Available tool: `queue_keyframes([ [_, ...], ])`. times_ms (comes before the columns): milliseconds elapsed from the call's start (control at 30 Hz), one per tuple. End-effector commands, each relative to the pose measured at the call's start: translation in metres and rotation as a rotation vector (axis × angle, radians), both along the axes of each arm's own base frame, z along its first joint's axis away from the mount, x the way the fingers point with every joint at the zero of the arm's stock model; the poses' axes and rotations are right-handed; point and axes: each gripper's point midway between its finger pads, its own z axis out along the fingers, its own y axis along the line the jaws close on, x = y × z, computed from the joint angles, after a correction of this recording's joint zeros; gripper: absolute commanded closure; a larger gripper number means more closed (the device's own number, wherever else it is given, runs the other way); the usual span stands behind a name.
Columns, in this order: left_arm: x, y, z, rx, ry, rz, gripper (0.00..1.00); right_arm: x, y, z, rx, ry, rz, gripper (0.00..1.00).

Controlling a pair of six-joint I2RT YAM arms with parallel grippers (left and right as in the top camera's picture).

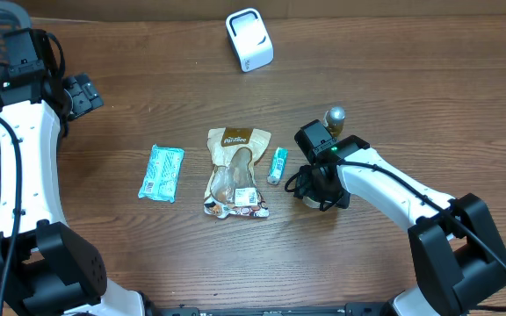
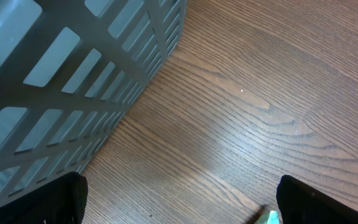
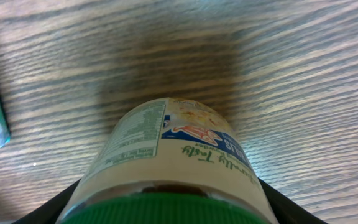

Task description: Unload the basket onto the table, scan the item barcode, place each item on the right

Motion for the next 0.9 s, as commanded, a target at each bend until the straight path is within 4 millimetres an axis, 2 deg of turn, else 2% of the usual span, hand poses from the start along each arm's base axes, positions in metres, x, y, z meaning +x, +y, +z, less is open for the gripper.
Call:
queue_keyframes([
  [0, 0.001, 0.007, 0.011, 0.024, -0.023, 0.005, 0.00, 0.004, 0.012, 0.006, 0.064, 0.003, 0.012, 0.30],
  [100, 0.001, 0.007, 0.011, 0.024, -0.023, 0.006, 0.00, 0.002, 0.016, 0.007, 0.085, 0.014, 0.019, 0.30],
  [233, 0.001, 0.007, 0.011, 0.024, -0.023, 0.006, 0.00, 0.002, 0.016, 0.007, 0.087, 0.010, 0.051, 0.22],
  [367, 0.001, 0.007, 0.011, 0.024, -0.023, 0.005, 0.01, 0.011, 0.016, 0.008, 0.090, -0.026, 0.063, 0.15],
  [633, 0.001, 0.007, 0.011, 0.024, -0.023, 0.005, 0.00, 0.021, 0.015, 0.012, 0.072, -0.063, 0.060, 0.15],
  [733, 0.001, 0.007, 0.011, 0.024, -0.023, 0.005, 0.00, 0.022, 0.015, 0.014, 0.072, -0.064, 0.060, 0.21],
  [867, 0.001, 0.007, 0.011, 0.024, -0.023, 0.006, 0.00, 0.024, 0.016, 0.019, 0.068, -0.066, 0.060, 0.24],
])
